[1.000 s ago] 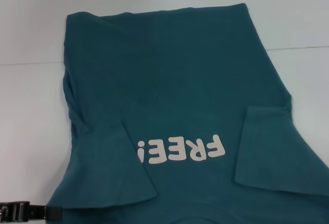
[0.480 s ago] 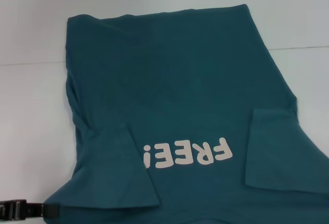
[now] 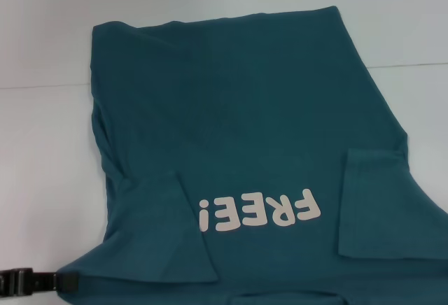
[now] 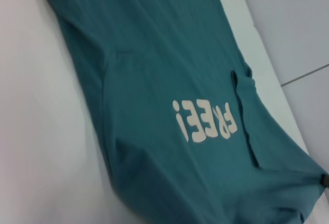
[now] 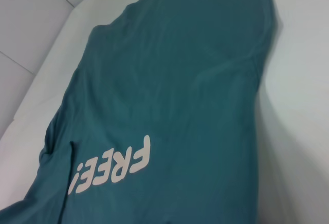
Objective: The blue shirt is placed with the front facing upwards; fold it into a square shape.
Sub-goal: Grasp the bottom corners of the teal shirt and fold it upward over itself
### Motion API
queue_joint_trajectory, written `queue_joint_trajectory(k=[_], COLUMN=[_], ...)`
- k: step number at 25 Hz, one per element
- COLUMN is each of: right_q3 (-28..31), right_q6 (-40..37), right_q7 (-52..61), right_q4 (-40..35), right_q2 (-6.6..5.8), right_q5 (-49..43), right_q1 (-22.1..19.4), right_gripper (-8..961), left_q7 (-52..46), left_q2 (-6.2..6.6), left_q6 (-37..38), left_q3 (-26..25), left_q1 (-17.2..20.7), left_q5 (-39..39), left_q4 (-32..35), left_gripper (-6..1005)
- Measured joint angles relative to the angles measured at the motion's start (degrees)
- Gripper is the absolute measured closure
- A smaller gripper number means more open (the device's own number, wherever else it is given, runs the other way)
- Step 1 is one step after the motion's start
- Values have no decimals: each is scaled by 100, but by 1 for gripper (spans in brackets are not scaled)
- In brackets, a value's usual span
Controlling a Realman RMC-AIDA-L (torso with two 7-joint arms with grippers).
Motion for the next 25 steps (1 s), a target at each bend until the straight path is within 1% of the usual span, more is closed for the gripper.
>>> queue_joint_trajectory(k=[2, 5, 9, 13, 14, 15, 16, 20, 23, 25], right_q3=[12, 70, 188, 285, 281, 257, 257, 238, 144, -31], right_q6=[13, 72, 103, 226, 297, 432, 432, 753, 1173, 1475], right_q7=[-7, -18, -20, -2, 18, 38, 38, 49, 101, 170], right_q4=[3, 21, 38, 49, 50, 51, 51, 59, 93, 212], right_q2=[1, 1, 3, 3, 3, 3, 3, 3, 1, -15], right_q5=[14, 24, 38, 95, 95, 85, 85, 65, 59, 53], right_q1=[65, 266, 587, 968, 1072, 1279, 1279, 1670, 1946, 2121], right_gripper=[927, 927, 927, 927, 927, 927, 927, 927, 927, 927], left_q7=[43, 129, 221, 231, 231, 231, 231, 232, 231, 232], left_q2=[11, 67, 144, 188, 199, 211, 221, 249, 268, 291], left_q6=[-89, -362, -652, -930, -1032, -1138, -1239, -1567, -1879, -2157], left_q3=[-8, -17, -50, -50, -51, -50, -45, -32, -33, -25], left_q1=[-47, -195, -508, -811, -889, -993, -1080, -1443, -1696, -1832], left_q5=[-37, -145, -377, -577, -619, -665, -710, -893, -985, -1063], left_q4=[-97, -404, -759, -969, -1027, -1101, -1178, -1330, -1444, -1563], left_gripper=[942, 941, 941, 940, 940, 939, 939, 938, 938, 937])
